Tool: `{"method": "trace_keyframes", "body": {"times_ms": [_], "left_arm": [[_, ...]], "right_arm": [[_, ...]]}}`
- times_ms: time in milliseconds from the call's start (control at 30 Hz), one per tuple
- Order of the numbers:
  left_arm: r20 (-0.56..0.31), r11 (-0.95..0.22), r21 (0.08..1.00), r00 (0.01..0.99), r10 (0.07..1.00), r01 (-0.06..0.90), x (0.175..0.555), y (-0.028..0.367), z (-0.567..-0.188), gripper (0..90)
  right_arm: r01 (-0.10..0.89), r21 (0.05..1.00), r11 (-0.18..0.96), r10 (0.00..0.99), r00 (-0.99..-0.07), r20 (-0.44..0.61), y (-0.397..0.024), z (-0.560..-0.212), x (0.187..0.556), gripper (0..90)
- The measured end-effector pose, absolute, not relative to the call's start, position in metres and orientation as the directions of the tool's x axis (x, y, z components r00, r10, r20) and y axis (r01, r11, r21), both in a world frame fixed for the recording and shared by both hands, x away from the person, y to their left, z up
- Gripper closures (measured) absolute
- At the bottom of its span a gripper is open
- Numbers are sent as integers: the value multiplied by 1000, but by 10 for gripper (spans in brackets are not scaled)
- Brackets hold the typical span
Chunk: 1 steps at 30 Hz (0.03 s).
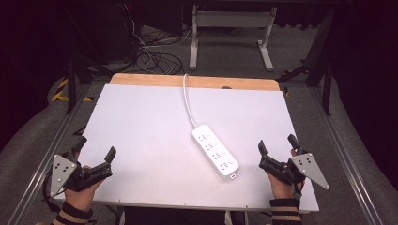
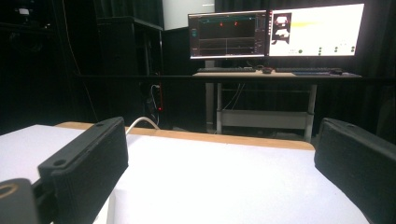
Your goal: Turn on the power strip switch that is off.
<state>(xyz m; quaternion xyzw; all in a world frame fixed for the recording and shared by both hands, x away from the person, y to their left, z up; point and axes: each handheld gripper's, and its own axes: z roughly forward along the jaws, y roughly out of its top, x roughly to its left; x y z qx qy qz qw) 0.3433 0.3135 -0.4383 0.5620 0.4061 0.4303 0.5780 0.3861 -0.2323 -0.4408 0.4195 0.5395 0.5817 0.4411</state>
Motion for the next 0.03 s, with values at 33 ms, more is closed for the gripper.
{"method": "trace_keyframes", "body": {"times_ms": [33], "left_arm": [[14,-1,999,298,954,-44,343,314,-438,28]], "right_arm": [[-62,998,-29,966,-260,12,-232,-441,385,33]]}}
